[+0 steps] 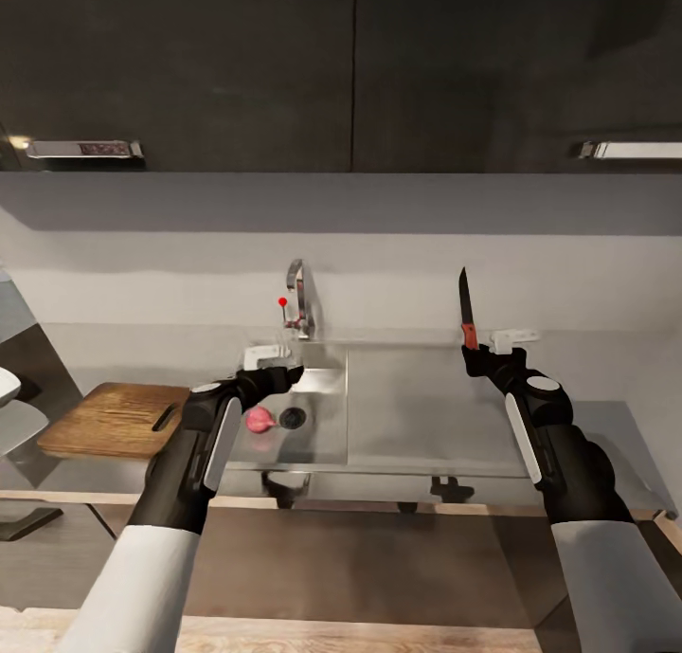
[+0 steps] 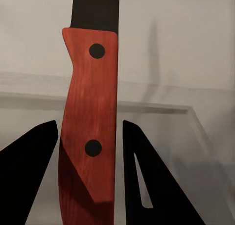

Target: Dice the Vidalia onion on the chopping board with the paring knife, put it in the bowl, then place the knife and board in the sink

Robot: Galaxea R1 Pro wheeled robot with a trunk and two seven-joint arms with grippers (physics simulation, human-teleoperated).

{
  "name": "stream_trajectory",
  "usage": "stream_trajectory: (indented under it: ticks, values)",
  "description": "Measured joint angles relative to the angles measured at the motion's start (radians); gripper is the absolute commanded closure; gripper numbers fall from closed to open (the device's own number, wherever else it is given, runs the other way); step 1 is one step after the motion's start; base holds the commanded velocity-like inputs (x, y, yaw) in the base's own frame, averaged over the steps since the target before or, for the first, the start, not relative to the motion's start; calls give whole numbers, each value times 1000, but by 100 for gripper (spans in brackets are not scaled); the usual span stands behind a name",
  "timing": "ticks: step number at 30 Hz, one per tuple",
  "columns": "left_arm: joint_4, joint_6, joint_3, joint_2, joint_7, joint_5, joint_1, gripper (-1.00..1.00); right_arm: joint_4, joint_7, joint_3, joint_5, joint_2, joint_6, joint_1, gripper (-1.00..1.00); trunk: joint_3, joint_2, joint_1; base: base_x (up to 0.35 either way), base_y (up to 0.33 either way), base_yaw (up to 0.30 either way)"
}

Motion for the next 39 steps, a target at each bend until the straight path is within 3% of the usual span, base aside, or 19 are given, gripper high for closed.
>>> stream_trajectory:
  ticks: [5, 9, 20, 26, 39]
  values:
    - [42, -1, 2, 1, 20, 0, 0, -100, 0, 0, 0, 0, 0, 0, 0, 100, 0, 0, 0, 0, 0, 0]
    - [87, -6, 3, 1, 92, 2, -3, -100, 0, 0, 0, 0, 0, 0, 0, 100, 0, 0, 0, 0, 0, 0]
    - [91, -31, 4, 2, 133, -2, -3, -100, 0, 0, 0, 0, 0, 0, 0, 100, 0, 0, 0, 0, 0, 0]
    - [93, -32, 4, 2, 196, -3, -3, -100, 0, 0, 0, 0, 0, 0, 0, 100, 0, 0, 0, 0, 0, 0]
    - [92, -81, 3, 0, 216, -2, -3, -100, 0, 0, 0, 0, 0, 0, 0, 100, 0, 0, 0, 0, 0, 0]
